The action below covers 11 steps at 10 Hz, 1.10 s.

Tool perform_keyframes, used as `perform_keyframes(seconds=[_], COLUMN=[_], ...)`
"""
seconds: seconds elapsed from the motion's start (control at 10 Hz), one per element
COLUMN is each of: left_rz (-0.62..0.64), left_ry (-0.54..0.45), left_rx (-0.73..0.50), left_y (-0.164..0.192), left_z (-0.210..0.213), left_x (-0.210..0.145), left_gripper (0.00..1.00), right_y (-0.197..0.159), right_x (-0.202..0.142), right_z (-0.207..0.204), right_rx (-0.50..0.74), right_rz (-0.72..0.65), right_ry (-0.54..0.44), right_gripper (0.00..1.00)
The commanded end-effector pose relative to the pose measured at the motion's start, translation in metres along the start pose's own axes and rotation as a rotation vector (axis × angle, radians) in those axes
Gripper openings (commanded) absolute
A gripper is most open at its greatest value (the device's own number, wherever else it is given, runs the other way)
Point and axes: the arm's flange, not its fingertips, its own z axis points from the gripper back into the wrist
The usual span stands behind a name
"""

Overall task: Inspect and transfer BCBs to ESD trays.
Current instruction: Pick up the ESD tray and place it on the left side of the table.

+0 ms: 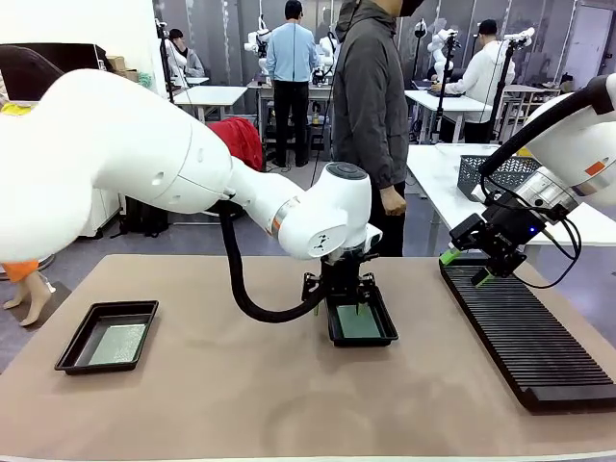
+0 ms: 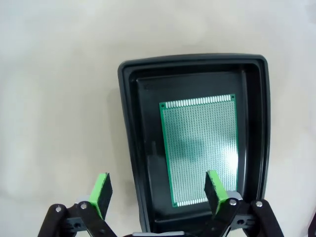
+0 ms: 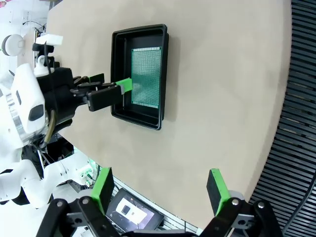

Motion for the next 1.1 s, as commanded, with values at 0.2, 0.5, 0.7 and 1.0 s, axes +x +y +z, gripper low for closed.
perform_keyframes(seconds=[0.2,0.5,0.7,1.0], left_rz=[0.008,0.013,0.024,0.028], left_ry=[0.0,0.006,0.002,0.003], left_rx=[-0.008,-0.013,0.006,0.003], left_y=[0.006,0.009,0.006,0.006], left_z=[-0.013,-0.013,-0.014,-0.013], left_x=[0.014,0.019,0.016,0.016], left_gripper=[1.0,1.0,1.0,0.93], right_y=[0.002,0.002,0.002,0.002], right_x=[0.0,0.0,0.0,0.0], right_z=[0.0,0.0,0.0,0.0], right_rx=[-0.005,-0.005,-0.005,-0.005], right_rz=[-0.024,-0.024,-0.024,-0.024], right_ry=[-0.011,-0.011,-0.011,-0.011], right_gripper=[1.0,1.0,1.0,1.0])
